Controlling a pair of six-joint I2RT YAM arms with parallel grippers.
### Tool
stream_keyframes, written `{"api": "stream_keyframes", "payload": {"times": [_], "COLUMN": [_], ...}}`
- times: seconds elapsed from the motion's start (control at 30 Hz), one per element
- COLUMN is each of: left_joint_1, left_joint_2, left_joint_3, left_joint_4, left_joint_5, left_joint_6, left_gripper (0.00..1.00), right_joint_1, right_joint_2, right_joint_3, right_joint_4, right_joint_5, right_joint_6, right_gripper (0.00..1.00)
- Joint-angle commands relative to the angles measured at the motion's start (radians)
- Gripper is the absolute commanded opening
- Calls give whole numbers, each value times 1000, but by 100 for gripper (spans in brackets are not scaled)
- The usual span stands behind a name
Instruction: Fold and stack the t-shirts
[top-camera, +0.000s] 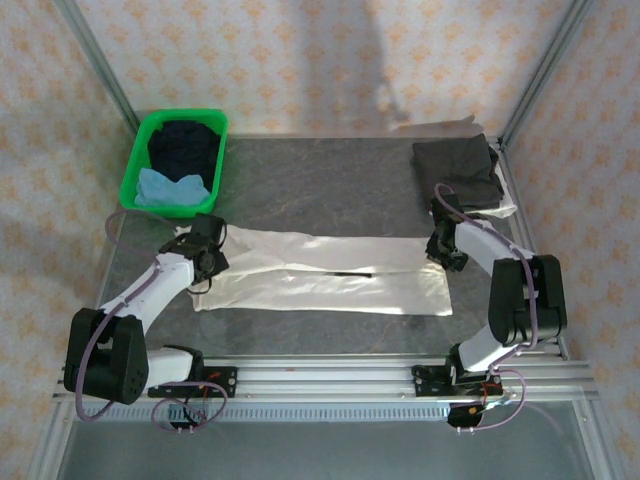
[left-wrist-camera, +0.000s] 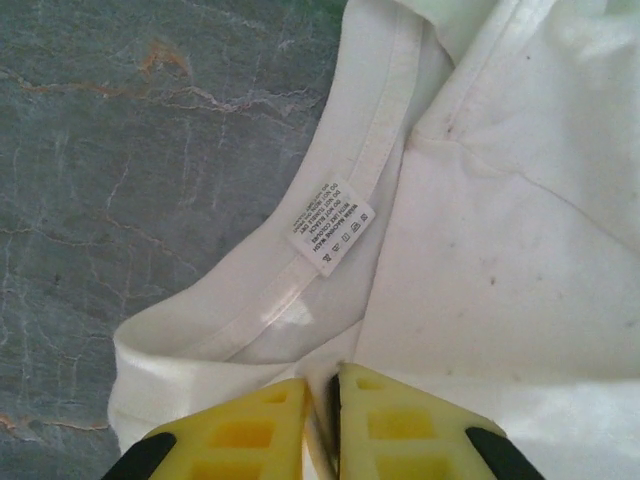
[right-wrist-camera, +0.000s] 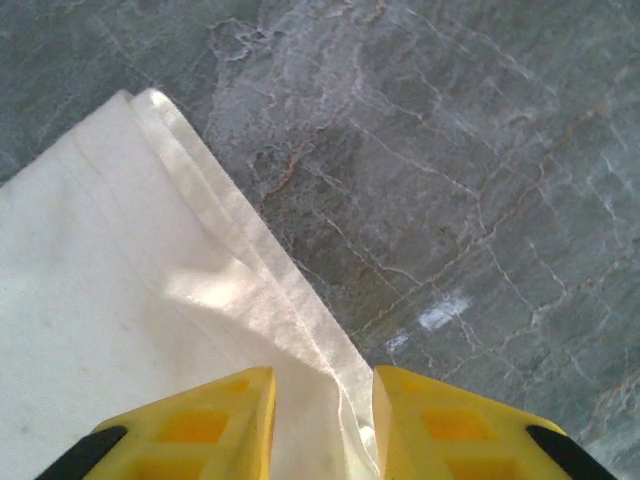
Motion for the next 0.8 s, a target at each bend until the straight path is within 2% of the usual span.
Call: {"api": "stream_keyframes", "payload": {"times": [0.0, 0.27, 0.4, 0.43, 0.47, 0.53, 0.57, 0.6, 0.67, 0.77], "left_joint_1": [8, 8, 8, 8, 9, 8, 8, 8, 9, 9], "left_joint_2": [-36, -91, -147, -158, -167, -157, -138, -117, -59, 16], "left_joint_3": [-21, -28, -34, -36, -39, -31, -22, -15, 4, 23], "left_joint_4": [-25, -65, -85, -87, -89, -91, -92, -86, -64, -20], "left_joint_5": [-20, -6, 9, 9, 10, 13, 14, 19, 45, 88], "left_joint_6": [-19, -24, -19, -19, -16, -10, -8, -4, 2, 16], "left_gripper": [15, 17, 8, 9, 14, 32, 45, 50, 53, 54], "right_joint_1": [-7, -7, -6, -7, -6, -3, -3, -4, 0, 10], "right_joint_2": [-44, -117, -119, -111, -103, -99, -102, -105, -113, -124], "right_joint_3": [-33, -54, -53, -53, -57, -75, -86, -94, -110, -122], "right_joint_4": [-49, -54, -39, -38, -36, -28, -22, -21, -3, 1], "right_joint_5": [37, 2, -10, -22, -38, -50, -47, -46, -68, -72], "right_joint_6": [10, 14, 11, 10, 11, 18, 24, 32, 39, 53], "right_gripper": [32, 34, 38, 38, 38, 38, 39, 39, 40, 42]}}
